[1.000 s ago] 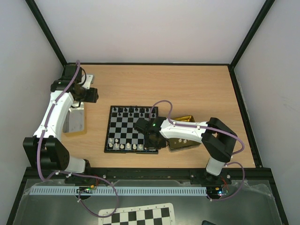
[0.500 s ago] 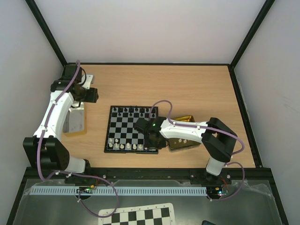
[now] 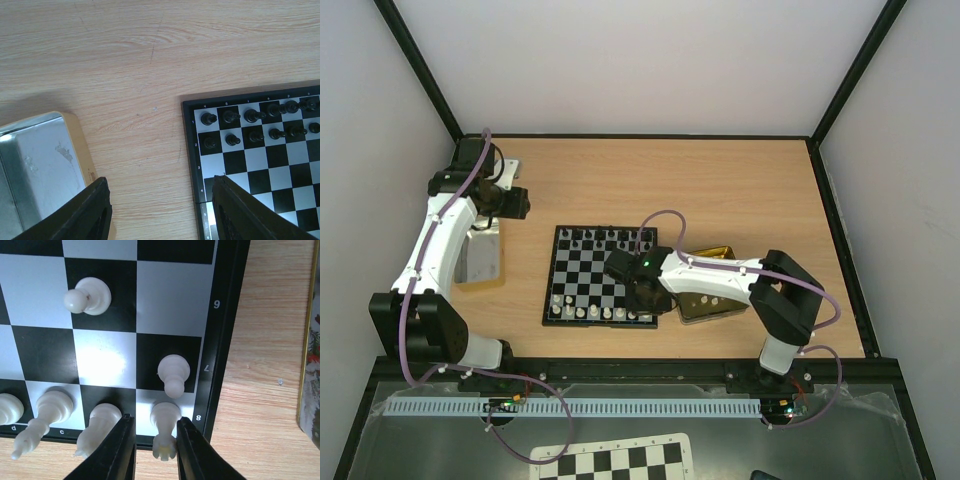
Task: Set up the chess pieces on the board
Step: Place the chess piece on the chessboard.
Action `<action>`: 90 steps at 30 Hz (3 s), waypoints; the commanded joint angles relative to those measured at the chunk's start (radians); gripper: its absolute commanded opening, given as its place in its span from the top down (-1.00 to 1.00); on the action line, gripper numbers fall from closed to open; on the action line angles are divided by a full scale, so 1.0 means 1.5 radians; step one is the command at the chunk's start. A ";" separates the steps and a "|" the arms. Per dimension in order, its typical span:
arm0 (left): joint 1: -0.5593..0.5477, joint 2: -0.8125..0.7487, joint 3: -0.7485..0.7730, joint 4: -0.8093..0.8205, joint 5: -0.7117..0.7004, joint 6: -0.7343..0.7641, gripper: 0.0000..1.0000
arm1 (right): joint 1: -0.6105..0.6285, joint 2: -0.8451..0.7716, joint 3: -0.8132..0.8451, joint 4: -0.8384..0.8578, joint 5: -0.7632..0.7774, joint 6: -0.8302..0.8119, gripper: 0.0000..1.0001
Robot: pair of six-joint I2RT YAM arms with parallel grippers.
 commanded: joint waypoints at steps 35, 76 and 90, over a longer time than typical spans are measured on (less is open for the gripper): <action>-0.002 -0.012 -0.002 -0.002 -0.004 -0.001 -0.13 | 0.004 0.001 -0.011 -0.014 0.002 -0.001 0.76; -0.002 -0.006 0.002 -0.002 0.000 -0.001 -0.13 | 0.004 0.008 0.008 -0.026 0.012 -0.009 0.34; -0.002 -0.009 0.002 -0.004 0.000 -0.001 -0.13 | 0.004 -0.001 0.026 -0.044 0.035 -0.005 0.37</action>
